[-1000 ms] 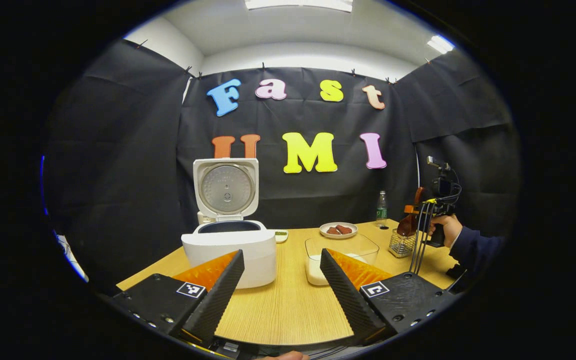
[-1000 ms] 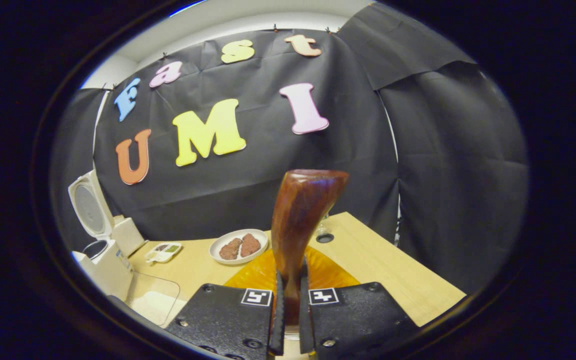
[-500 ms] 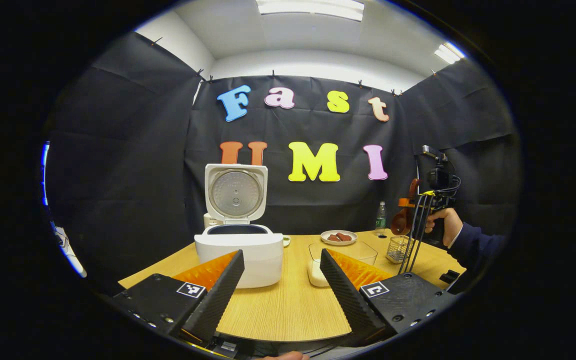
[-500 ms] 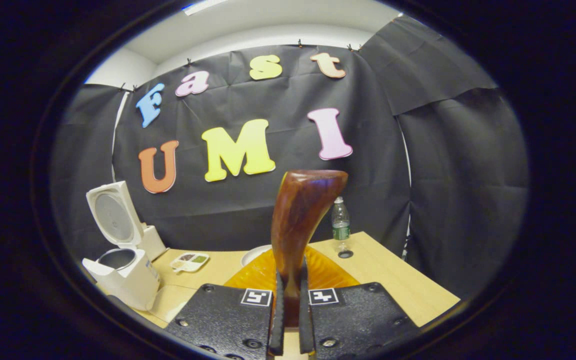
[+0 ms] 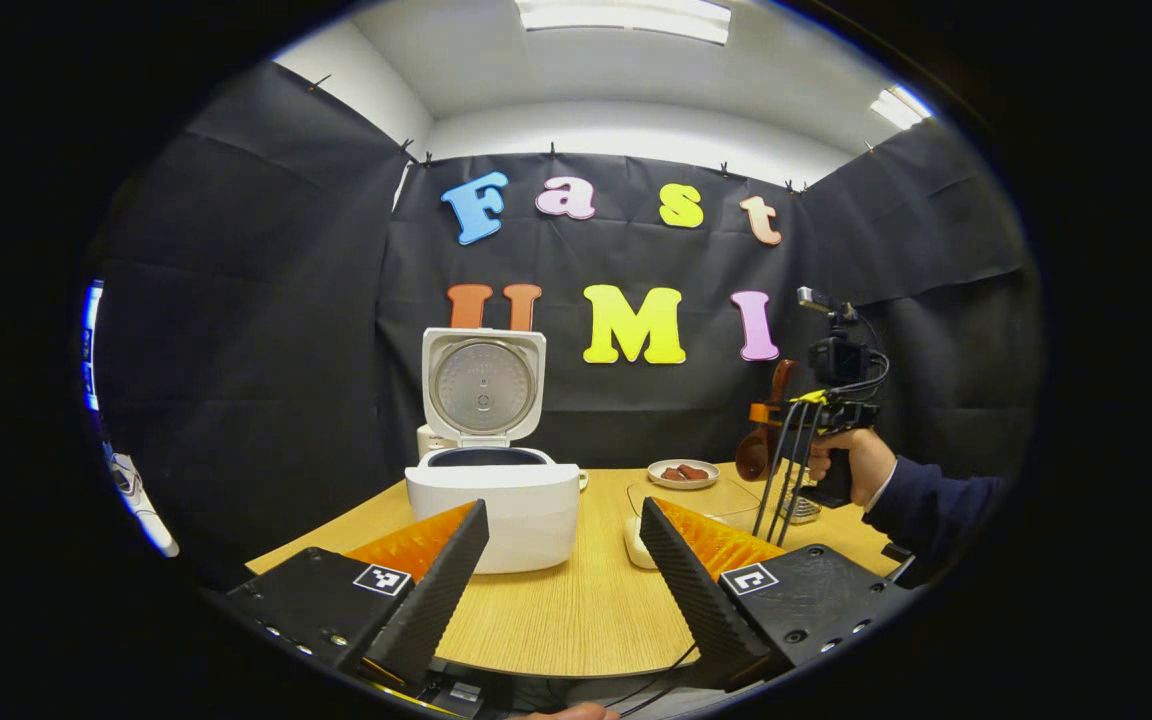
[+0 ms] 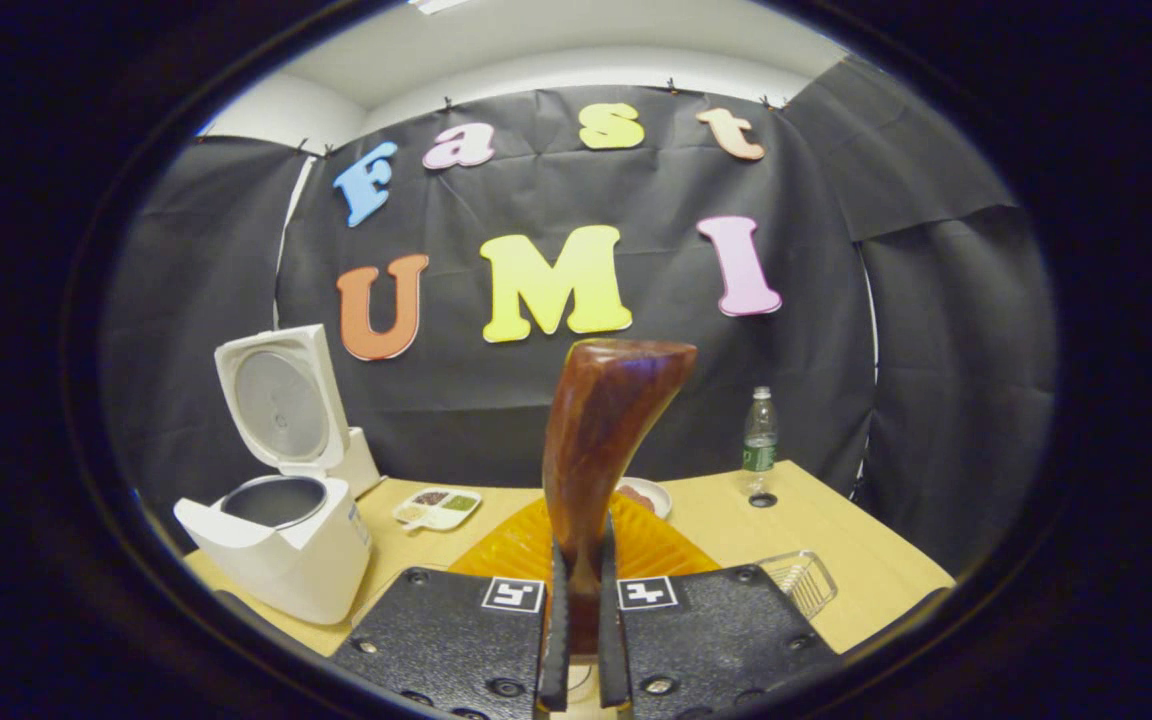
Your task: Close the left gripper, press the button to open the rice cooker; take a wooden spoon from the chopstick holder with the right hand, scoop a spoonful of rice and pour it into the rice cooker, then put the wooden spoon back into the chopstick holder.
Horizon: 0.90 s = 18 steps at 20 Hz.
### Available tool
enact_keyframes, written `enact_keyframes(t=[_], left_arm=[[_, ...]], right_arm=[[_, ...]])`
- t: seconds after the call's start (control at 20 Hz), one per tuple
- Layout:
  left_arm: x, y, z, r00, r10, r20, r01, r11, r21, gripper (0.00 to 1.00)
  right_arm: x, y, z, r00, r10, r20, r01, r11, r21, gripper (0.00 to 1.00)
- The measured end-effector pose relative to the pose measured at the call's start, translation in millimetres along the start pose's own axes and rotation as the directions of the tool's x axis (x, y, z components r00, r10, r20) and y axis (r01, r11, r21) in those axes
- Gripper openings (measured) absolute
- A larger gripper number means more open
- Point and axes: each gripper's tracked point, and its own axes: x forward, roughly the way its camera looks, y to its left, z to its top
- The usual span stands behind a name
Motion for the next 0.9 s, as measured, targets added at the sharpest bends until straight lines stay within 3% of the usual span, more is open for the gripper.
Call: enact_keyframes(t=[0.25,0.65,0.75,0.9], left_arm=[[1,2,-6,1.000,0.009,-0.017,-0.009,1.000,0.013,0.97],[1,4,-8,1.000,0.001,-0.020,-0.001,1.000,-0.020,0.97],[3,4,-12,1.000,0.003,-0.028,-0.004,1.000,-0.028,0.97],[3,2,-12,1.000,-0.008,-0.024,0.007,1.000,-0.026,0.97]], right_arm=[[15,30,-59,0.996,0.032,-0.085,-0.035,0.999,-0.029,0.13],[37,23,-118,0.981,-0.057,-0.186,0.027,0.987,-0.161,0.13],[32,35,-122,0.981,-0.044,-0.188,0.013,0.986,-0.164,0.14],[26,63,-137,0.971,0.046,-0.234,-0.068,0.994,-0.086,0.14]])
